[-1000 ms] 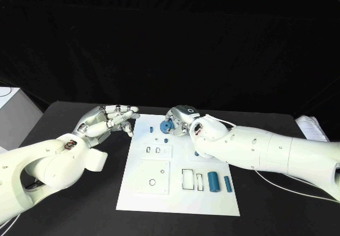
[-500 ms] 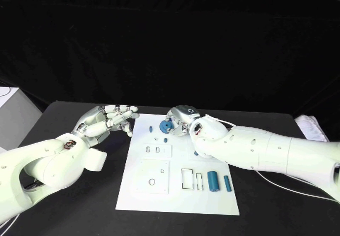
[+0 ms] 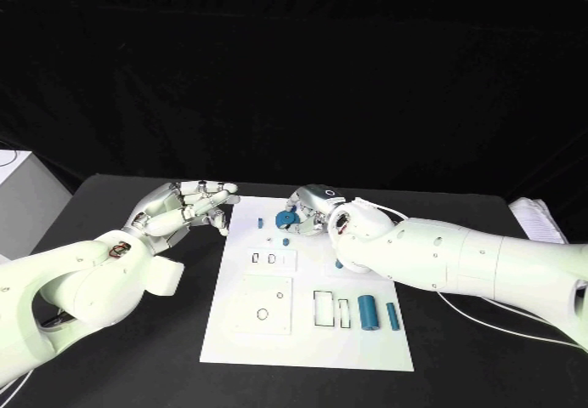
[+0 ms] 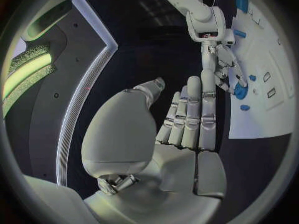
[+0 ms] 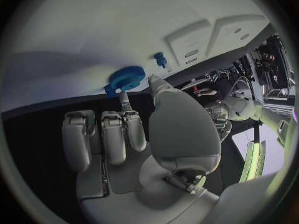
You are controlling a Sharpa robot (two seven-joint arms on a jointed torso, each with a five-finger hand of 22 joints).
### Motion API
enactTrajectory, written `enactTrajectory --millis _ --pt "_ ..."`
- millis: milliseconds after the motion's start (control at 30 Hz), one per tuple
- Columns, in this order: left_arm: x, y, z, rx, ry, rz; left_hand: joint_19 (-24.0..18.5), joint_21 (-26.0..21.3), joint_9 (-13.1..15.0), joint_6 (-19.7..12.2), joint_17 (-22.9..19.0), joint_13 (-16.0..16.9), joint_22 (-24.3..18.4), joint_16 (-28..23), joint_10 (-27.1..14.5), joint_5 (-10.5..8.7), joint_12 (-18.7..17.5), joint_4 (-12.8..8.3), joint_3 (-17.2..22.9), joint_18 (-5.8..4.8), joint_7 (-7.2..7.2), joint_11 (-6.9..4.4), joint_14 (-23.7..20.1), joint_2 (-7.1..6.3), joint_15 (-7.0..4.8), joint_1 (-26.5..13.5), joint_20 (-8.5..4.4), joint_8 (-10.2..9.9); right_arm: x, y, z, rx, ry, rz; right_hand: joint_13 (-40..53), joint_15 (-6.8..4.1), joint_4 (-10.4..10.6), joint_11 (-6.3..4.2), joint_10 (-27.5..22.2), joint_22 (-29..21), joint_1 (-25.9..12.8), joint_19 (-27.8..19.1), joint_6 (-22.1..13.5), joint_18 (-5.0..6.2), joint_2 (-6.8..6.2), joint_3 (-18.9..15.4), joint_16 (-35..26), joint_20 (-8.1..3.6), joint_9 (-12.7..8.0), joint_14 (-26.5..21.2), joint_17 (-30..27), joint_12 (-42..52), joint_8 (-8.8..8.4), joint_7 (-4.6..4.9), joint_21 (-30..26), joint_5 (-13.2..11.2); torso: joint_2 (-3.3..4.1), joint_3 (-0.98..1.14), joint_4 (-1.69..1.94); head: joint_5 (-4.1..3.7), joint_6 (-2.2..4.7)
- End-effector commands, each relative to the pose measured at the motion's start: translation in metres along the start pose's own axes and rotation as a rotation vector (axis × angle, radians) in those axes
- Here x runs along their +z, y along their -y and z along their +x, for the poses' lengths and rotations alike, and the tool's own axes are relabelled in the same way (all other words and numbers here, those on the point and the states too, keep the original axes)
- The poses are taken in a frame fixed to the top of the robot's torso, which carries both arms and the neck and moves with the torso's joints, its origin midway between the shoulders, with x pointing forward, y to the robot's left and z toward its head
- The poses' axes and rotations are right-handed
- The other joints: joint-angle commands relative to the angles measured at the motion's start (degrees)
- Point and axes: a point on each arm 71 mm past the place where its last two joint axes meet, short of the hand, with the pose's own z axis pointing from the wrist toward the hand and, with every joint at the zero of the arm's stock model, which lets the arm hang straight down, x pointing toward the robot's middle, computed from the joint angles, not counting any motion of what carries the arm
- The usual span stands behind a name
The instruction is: Assemble the parts on the task board
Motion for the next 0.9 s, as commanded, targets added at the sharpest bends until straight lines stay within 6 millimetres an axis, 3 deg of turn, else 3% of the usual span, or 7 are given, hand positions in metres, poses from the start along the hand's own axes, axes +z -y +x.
enactTrajectory --millis 33,333,567,733,900 --pt "0.000 0.001 0.002 -0.003 -0.018 0.008 -0.55 0.24 0.08 -0.49 -0.07 0.06 0.13 0.26 -0.49 -0.25 0.35 0.11 0.40 0.29 0.97 0.07 -0.46 0.63 -0.11 -0.13 0.05 -0.03 0.000 0.001 0.006 0.083 -0.089 0.001 12.05 0.38 0.36 0.33 2.93 12.47 -0.66 4.80 0.47 -1.02 0.78 -1.18 0.34 0.55 -0.08 6.07 15.08 -0.15 -0.34 -0.04 0.34 0.30 -0.02 -0.02 0.01 0.02 -0.08" --pt "0.000 0.001 0.001 -0.002 -0.017 0.007 -0.55 0.24 0.08 -0.49 -0.07 0.06 0.13 0.26 -0.49 -0.25 0.35 0.11 0.40 0.29 0.97 0.07 -0.46 0.63 -0.11 -0.13 0.05 -0.03 -0.002 0.008 0.006 0.110 -0.107 0.020 12.53 0.24 0.22 0.12 3.42 12.74 -1.29 4.92 2.02 -1.08 2.87 -0.80 0.34 0.48 0.11 6.07 15.08 0.37 0.33 -0.30 0.54 1.57 0.00 0.02 0.00 -0.03 -0.06" --pt "0.000 0.001 0.000 -0.001 -0.014 0.007 -0.55 0.24 0.08 -0.49 -0.07 0.06 0.13 0.26 -0.49 -0.25 0.35 0.11 0.40 0.29 0.97 0.07 -0.46 0.63 -0.11 -0.13 0.05 -0.03 -0.008 0.017 -0.003 0.132 -0.019 0.022 12.70 0.14 -0.12 0.02 3.60 12.76 -0.81 4.93 2.56 -1.09 3.68 0.17 0.34 0.36 0.14 6.07 15.08 0.55 0.57 -0.38 0.54 2.39 -0.05 0.10 -0.08 -0.06 0.08" --pt "0.000 0.001 -0.003 0.002 -0.006 0.007 -0.55 0.24 0.08 -0.49 -0.07 0.06 0.13 0.26 -0.49 -0.25 0.35 0.11 0.40 0.29 0.97 0.07 -0.46 0.63 -0.11 -0.13 0.05 -0.03 -0.018 0.023 -0.021 0.182 0.143 -0.032 12.38 0.31 -0.69 0.30 3.25 12.43 0.87 4.77 1.33 -1.00 2.66 0.96 0.34 0.45 -0.27 6.07 15.08 0.15 -0.25 0.01 0.28 3.05 -0.10 0.23 -0.40 -0.08 0.65" --pt "0.000 0.000 -0.009 0.008 0.007 0.007 -0.55 0.24 0.08 -0.49 -0.07 0.06 0.13 0.26 -0.49 -0.25 0.35 0.11 0.40 0.29 0.97 0.07 -0.46 0.63 -0.11 -0.13 0.05 -0.03 -0.032 0.037 -0.045 0.267 0.256 -0.052 12.07 0.43 -0.78 0.43 2.91 12.34 1.47 4.72 0.97 -0.97 2.55 1.30 0.34 0.54 -0.40 6.07 15.08 -0.22 -0.53 0.15 0.20 3.13 -0.21 0.65 -1.09 -0.15 1.26"
